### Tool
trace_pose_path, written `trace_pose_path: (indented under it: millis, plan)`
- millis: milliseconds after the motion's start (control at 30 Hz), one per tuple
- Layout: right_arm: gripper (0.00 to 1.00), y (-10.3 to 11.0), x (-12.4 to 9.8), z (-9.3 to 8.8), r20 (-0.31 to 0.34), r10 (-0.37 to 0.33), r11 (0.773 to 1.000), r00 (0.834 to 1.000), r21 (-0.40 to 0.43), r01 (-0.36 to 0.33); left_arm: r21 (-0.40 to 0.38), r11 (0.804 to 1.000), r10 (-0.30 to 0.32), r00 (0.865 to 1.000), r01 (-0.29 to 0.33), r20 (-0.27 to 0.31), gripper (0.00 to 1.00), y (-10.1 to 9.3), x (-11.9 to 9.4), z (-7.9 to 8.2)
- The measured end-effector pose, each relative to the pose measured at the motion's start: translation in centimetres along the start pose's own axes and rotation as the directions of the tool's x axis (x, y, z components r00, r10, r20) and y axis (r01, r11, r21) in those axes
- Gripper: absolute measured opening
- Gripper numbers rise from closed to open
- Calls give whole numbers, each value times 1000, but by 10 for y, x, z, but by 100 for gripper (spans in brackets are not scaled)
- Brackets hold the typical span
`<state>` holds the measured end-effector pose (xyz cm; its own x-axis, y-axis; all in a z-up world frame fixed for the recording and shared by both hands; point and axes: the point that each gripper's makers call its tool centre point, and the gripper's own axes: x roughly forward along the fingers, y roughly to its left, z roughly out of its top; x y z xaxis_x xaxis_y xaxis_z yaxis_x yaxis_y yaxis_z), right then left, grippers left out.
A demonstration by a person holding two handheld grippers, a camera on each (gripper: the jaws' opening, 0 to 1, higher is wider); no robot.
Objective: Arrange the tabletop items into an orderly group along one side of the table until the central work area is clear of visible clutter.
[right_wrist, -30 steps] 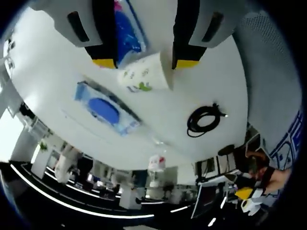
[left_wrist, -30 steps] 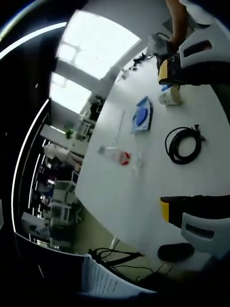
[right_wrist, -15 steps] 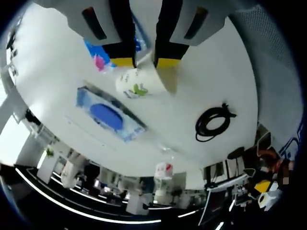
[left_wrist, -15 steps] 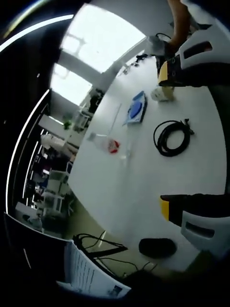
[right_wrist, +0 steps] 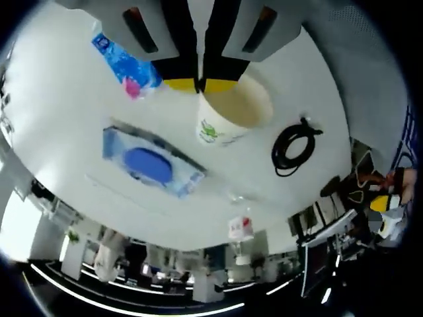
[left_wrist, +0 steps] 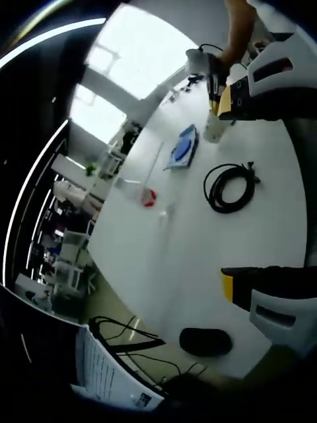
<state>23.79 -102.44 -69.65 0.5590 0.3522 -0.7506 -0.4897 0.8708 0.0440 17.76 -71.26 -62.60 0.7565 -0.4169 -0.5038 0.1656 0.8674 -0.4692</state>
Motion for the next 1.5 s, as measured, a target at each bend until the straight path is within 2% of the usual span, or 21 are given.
trace_pose_path:
  millis: [133,200,333,600,800,900,1000,1167,1233,1333,1400,1433,1467,1500]
  plan:
    - [0,-4,8,23,-24,12,1000,1000,17,-12,26,1000,3,1000,-3,-5,91,1,0,-2]
    - [0,-1,13,33,-29,41,997,999,70,-39,29,1000,-8,1000,8,3,91,-1,0,-1]
    - [0,4,21,50,-43,49,998,998,47,-47,42,999,-22,999,21,26,91,-2,-1,4]
    - [0,13,54,89,-41,48,995,998,93,-44,13,1000,-21,999,20,38,90,8,-1,-2]
    - [0,19,75,104,-118,80,992,990,106,-68,6,1000,-21,999,21,44,90,11,-6,-4]
    - [0,17,83,107,-174,109,981,979,176,-78,0,1000,-14,999,14,38,90,17,-8,-9]
    - [0,18,88,104,-237,137,976,962,198,-90,-9,1000,-16,999,16,41,90,18,-9,-10]
    - [0,22,99,111,-272,152,971,950,220,-93,46,998,-41,999,40,19,90,12,-1,-12]
    - [0,23,100,112,-285,160,968,945,232,-94,114,991,-70,998,70,-11,89,3,8,-13]
    - [0,25,103,115,-310,170,959,935,272,-84,208,969,-124,990,135,-61,89,-16,27,-12]
    - [0,26,102,117,-323,174,956,930,282,-81,225,966,-118,992,124,-42,85,-23,39,-3]
    - [0,27,101,118,-324,175,955,930,286,-80,293,949,-110,993,119,-49,83,-24,45,2]
    - [0,28,100,118,-327,180,952,928,294,-82,377,918,-107,993,119,-51,81,-29,51,7]
    - [0,31,99,117,-335,191,949,923,305,-86,515,850,-99,994,112,-53,79,-36,64,15]
